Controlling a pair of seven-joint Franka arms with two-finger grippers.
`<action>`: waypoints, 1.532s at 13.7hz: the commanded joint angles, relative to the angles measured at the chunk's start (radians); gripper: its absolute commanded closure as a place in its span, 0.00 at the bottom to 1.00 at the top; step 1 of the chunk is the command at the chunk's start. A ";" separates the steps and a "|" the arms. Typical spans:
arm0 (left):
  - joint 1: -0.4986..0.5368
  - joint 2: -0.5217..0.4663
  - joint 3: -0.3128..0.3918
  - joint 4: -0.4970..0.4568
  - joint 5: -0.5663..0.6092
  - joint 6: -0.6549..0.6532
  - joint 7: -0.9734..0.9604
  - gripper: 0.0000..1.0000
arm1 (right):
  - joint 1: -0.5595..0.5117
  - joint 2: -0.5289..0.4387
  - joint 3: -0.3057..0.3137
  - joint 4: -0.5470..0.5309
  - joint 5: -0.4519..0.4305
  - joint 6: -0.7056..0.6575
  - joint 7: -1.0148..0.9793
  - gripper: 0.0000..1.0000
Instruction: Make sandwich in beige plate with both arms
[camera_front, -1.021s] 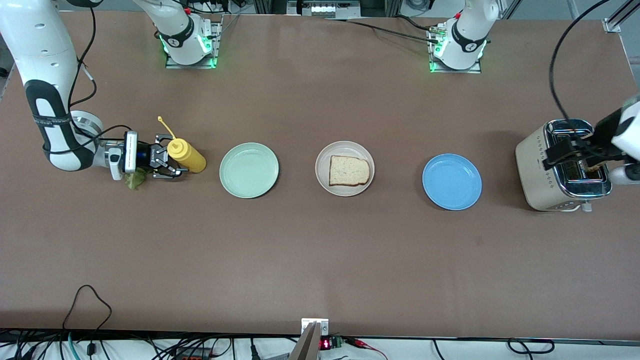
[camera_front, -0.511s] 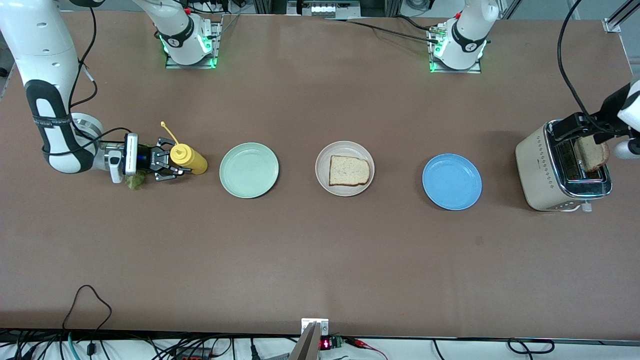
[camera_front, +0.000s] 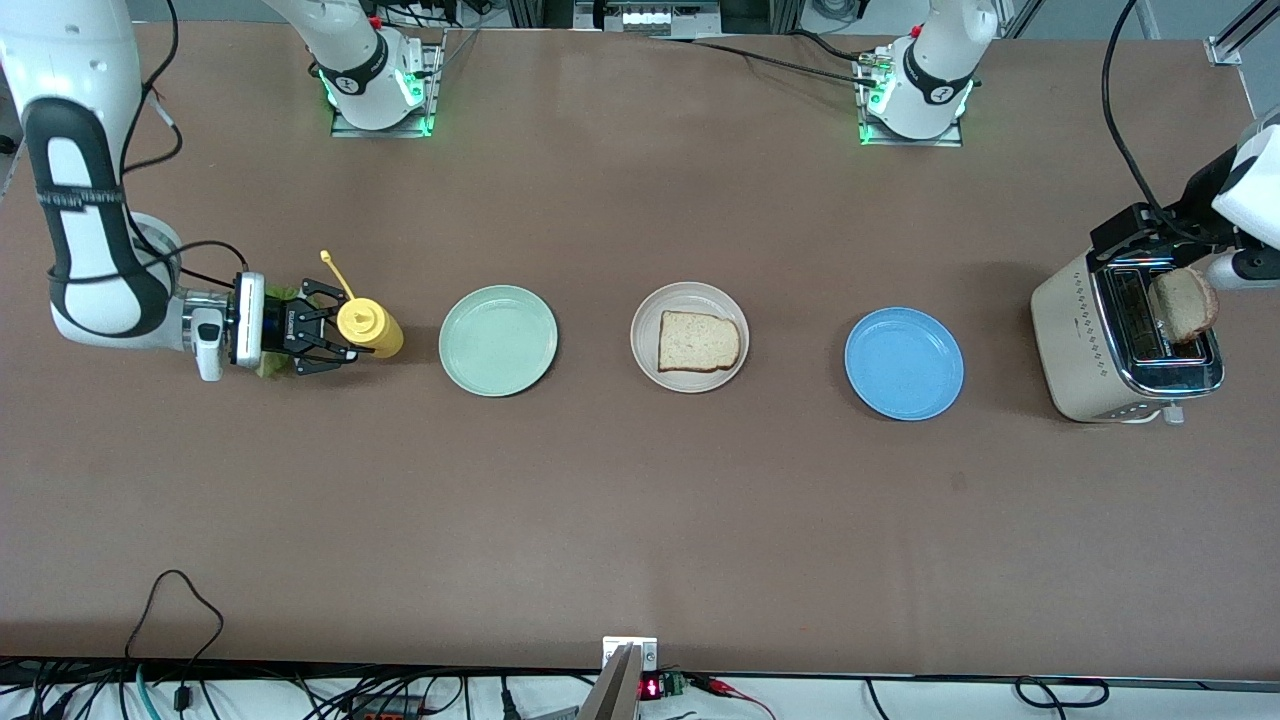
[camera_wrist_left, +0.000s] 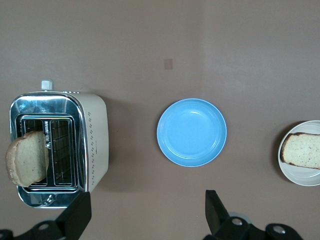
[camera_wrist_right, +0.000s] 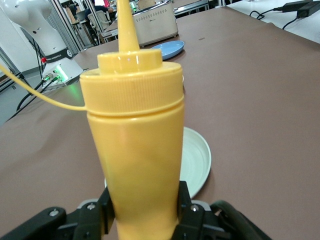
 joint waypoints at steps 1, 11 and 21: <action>-0.006 -0.021 0.003 -0.019 0.008 -0.004 0.023 0.00 | 0.087 -0.108 -0.008 -0.027 -0.023 0.053 0.127 1.00; 0.006 0.034 0.007 -0.017 0.008 -0.032 0.031 0.00 | 0.505 -0.282 0.001 0.081 -0.518 0.360 0.911 1.00; 0.006 0.014 0.012 0.024 0.006 -0.035 0.029 0.00 | 0.842 -0.087 0.001 0.331 -1.009 0.359 1.613 1.00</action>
